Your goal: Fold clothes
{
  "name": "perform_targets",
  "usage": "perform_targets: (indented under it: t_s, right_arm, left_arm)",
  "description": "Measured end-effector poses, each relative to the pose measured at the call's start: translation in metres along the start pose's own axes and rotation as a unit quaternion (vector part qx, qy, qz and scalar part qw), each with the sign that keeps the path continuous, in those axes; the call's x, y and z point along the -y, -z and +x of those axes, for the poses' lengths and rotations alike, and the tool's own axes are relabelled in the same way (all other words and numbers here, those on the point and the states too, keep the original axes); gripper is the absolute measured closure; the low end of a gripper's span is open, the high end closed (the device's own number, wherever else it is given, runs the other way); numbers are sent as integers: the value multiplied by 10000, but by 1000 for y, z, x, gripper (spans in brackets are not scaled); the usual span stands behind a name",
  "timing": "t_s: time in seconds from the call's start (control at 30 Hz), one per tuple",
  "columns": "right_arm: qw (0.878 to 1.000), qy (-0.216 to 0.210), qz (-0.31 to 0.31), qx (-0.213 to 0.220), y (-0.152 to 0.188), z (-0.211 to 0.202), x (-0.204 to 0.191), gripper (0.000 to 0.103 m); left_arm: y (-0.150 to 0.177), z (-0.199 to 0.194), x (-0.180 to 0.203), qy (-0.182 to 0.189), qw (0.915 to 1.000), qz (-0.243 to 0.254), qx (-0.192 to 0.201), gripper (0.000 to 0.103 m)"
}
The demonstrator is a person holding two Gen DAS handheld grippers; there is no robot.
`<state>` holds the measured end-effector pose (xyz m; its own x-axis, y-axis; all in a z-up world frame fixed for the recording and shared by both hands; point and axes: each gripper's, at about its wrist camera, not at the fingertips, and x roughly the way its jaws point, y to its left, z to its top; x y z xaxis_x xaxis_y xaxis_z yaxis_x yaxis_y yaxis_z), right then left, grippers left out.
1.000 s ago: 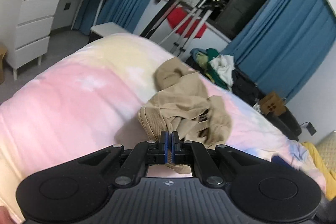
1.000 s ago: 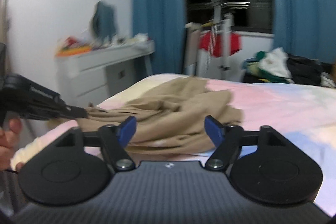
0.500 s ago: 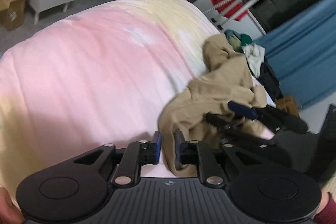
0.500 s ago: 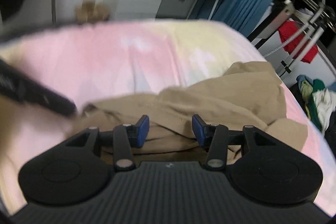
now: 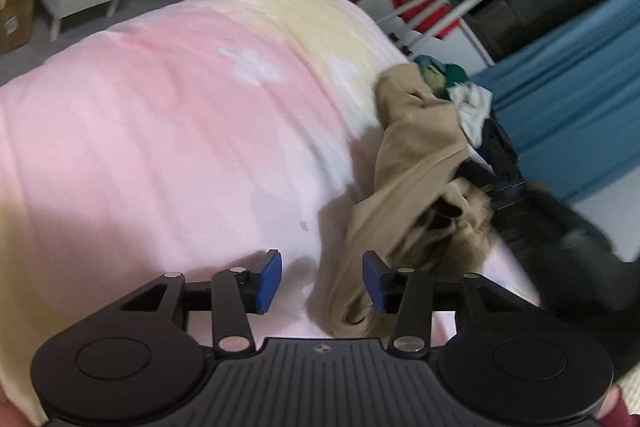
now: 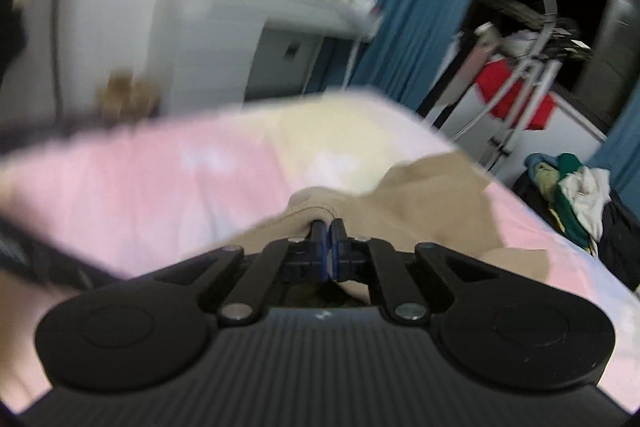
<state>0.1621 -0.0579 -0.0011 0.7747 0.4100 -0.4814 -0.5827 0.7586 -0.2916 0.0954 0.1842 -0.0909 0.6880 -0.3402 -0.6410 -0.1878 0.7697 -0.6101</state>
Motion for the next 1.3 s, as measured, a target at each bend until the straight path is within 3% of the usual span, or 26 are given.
perform_targets:
  t_s: [0.13, 0.27, 0.37, 0.47, 0.6, 0.7, 0.73, 0.77, 0.83, 0.87, 0.93, 1.07, 1.17, 1.23, 1.3]
  right_arm:
    - [9952, 304, 674, 643, 0, -48, 29, 98]
    - [9839, 576, 1274, 1114, 22, -90, 59, 98]
    - [9712, 592, 1888, 1327, 52, -108, 82, 98]
    - [9619, 396, 2284, 1448, 68, -115, 95, 98]
    - [9516, -10, 2521, 1759, 70, -118, 102, 98]
    - [9414, -229, 2730, 1965, 74, -120, 109, 98]
    - [9372, -249, 2849, 1995, 78, -122, 114, 98]
    - [9328, -267, 2968, 2025, 82, -125, 119, 98]
    - [9247, -199, 3203, 2050, 90, -127, 129, 98]
    - [9211, -149, 3305, 2054, 93, -128, 134, 98]
    - [9177, -13, 3433, 1998, 100, -126, 145, 98]
    - [9080, -265, 3842, 1653, 109, -107, 159, 97]
    - [9182, -322, 3640, 1528, 107, -101, 146, 95]
    - [9327, -257, 3326, 1368, 103, -94, 134, 94]
    - [9477, -156, 2961, 1184, 98, -86, 119, 82]
  left_arm:
    - [9, 9, 29, -78, 9965, 832, -12, 52]
    - [21, 15, 53, 435, 9884, 1440, -224, 51]
    - [35, 15, 75, 758, 9764, 2000, -300, 48]
    - [52, 15, 103, 823, 9614, 2624, -120, 42]
    - [76, 30, 138, 440, 9475, 3141, 407, 40]
    - [93, 49, 153, -384, 9344, 3418, 928, 42]
    - [94, 52, 154, -481, 9341, 3390, 1016, 49]
    - [93, 52, 153, -446, 9361, 3320, 1076, 66]
    - [91, 51, 152, -377, 9398, 3179, 1197, 88]
    - [88, 44, 151, -304, 9407, 3102, 1338, 93]
    - [79, 20, 148, -8, 9414, 2874, 1768, 96]
    - [60, -11, 141, 676, 9487, 2356, 1997, 96]
    - [53, -26, 135, 958, 9506, 2121, 2053, 97]
    - [52, -36, 130, 1019, 9538, 1987, 2008, 97]
    - [51, -45, 126, 1049, 9562, 1912, 1953, 97]
